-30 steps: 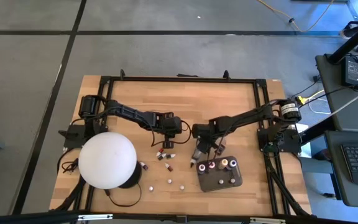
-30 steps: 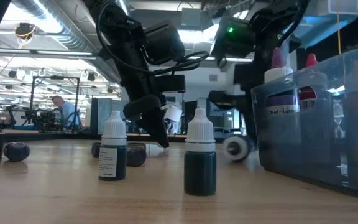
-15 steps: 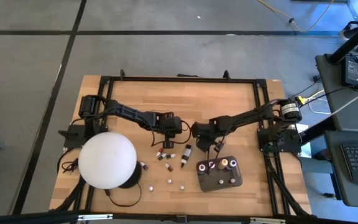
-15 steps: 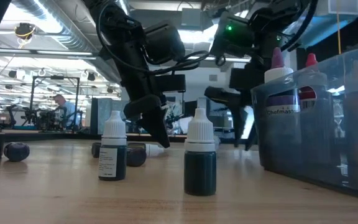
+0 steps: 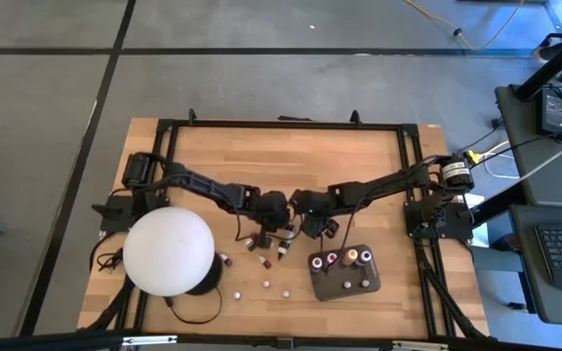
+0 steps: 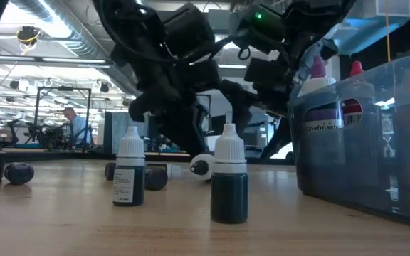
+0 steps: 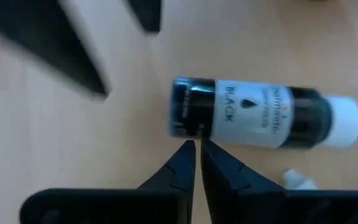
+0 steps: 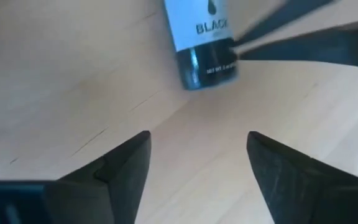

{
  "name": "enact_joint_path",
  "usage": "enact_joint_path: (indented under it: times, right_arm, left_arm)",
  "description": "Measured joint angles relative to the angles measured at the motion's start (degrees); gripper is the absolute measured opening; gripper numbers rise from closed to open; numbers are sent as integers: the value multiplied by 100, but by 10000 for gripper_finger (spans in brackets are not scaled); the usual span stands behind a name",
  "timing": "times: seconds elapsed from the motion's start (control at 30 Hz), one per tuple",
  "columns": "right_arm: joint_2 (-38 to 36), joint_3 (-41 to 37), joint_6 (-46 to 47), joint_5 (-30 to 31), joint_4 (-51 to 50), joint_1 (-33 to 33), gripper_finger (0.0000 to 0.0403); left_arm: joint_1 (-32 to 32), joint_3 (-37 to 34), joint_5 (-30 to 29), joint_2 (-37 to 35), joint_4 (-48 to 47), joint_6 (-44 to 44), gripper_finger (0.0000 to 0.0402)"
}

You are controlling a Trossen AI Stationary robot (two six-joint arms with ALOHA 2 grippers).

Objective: Pick & Place food coloring
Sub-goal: Put the large black food coloring bottle into the bin

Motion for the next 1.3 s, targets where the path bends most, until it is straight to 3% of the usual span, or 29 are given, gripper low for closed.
enact_joint_path:
  times: [0.6,1.0,1.3]
  right_arm:
    - [55,4,-107,-1017,322,313,279]
    - [466,0,140,-976,1116,289,279]
    - [610,7,154,-1005,1261,295,246]
  left_arm:
    - [-319,11,-165,296,98,-315,23]
    - [-346,-7,-188,293,130,-474,20]
    - [-387,-7,-190,293,139,-482,22]
